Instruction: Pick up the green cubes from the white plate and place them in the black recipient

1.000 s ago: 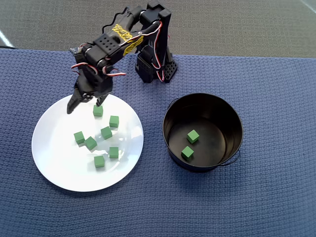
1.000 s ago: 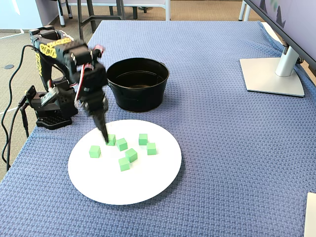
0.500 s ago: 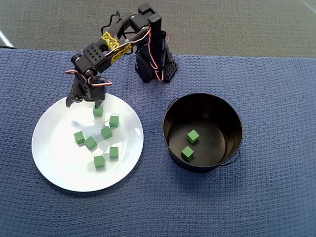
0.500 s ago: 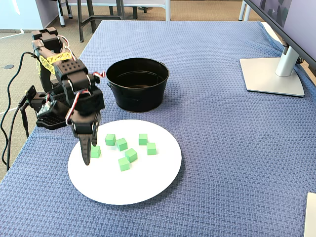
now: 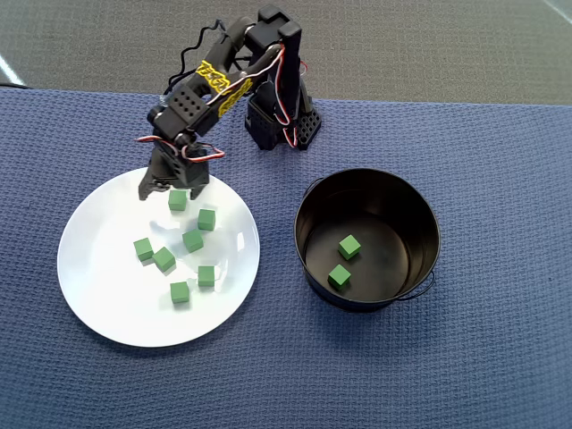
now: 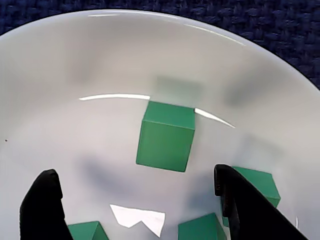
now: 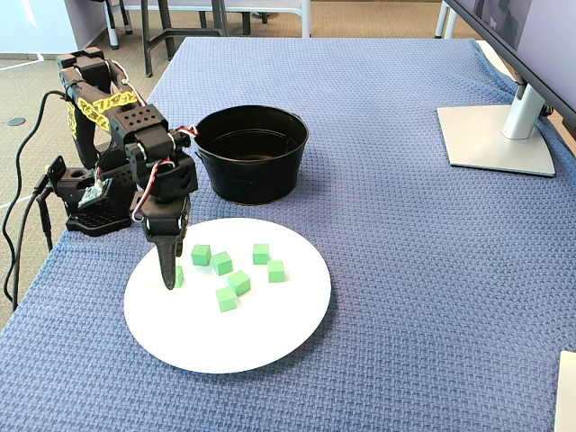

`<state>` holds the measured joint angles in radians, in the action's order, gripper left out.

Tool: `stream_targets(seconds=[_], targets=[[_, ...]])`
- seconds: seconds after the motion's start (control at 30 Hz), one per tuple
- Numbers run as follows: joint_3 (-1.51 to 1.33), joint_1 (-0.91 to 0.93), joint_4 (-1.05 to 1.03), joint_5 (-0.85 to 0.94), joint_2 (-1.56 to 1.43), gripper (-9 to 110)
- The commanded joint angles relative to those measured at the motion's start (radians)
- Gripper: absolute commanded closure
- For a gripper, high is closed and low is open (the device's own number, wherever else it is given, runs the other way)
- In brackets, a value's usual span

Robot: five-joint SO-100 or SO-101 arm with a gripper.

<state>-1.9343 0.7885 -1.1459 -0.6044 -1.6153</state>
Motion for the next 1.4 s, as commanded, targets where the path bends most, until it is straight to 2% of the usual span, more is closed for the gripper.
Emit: stream_targets(seconds=[0.0, 0.57, 0.6, 0.67, 0.73, 1.03, 1.13, 1.37], targets=[[-0.012, 0.000, 0.023, 0.000, -0.064, 69], [-0.058, 0.037, 0.114, 0.081, 0.018, 75], [-0.058, 0.038, 0.117, 0.078, 0.020, 78], [-0.061, 0.037, 0.132, 0.083, 0.026, 93], [-0.067, 0.034, 0.158, 0.097, 0.032, 100], [-0.060, 0.048, 0.161, 0.074, 0.034, 102], [-0.012, 0.035, 0.078, 0.091, -0.015, 102], [0.319, -0.008, -0.341, 0.121, -0.202, 102]])
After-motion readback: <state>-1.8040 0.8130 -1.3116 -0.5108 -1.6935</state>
